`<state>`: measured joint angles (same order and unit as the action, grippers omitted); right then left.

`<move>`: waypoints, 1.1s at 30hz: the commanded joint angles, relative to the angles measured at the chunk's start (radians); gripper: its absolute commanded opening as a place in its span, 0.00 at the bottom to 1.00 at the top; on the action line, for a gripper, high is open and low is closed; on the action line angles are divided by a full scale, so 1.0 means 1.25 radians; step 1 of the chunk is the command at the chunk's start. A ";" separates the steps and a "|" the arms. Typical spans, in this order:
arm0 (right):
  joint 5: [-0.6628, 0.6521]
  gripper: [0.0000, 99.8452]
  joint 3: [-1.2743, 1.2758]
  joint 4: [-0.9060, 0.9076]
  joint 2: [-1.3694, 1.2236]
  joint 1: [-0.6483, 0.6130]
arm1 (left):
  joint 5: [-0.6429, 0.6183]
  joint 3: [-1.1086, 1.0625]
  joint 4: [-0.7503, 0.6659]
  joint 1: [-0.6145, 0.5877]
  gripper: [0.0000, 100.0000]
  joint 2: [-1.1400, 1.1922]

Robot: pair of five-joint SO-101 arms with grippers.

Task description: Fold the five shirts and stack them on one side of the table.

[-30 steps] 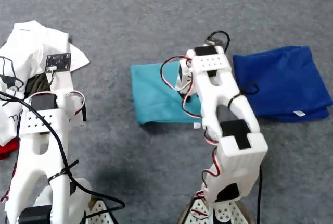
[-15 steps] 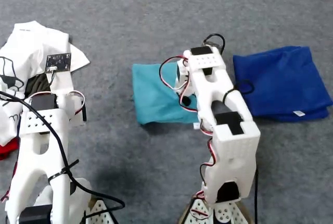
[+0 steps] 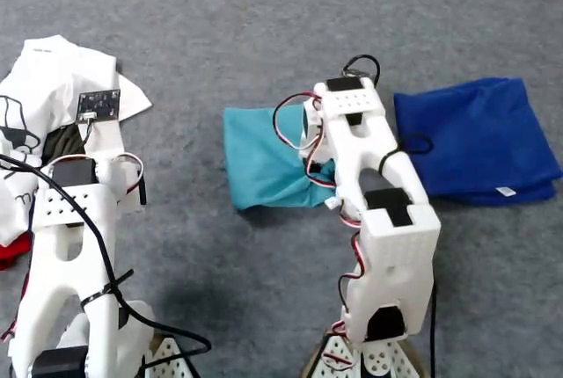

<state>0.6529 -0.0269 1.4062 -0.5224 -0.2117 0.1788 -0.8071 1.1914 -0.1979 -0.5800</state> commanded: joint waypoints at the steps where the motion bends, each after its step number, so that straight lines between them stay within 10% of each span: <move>1: -0.028 0.00 -0.071 0.031 0.056 0.020 | 0.007 0.009 -0.001 -0.010 0.02 -0.019; 33: -0.663 0.00 -0.481 -0.011 -0.002 0.639 | 0.007 0.009 -0.001 -0.004 0.02 -0.019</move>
<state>-0.1373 -0.5777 1.4124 -0.5102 0.5478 0.1788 -0.8071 1.1914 -0.1979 -0.5800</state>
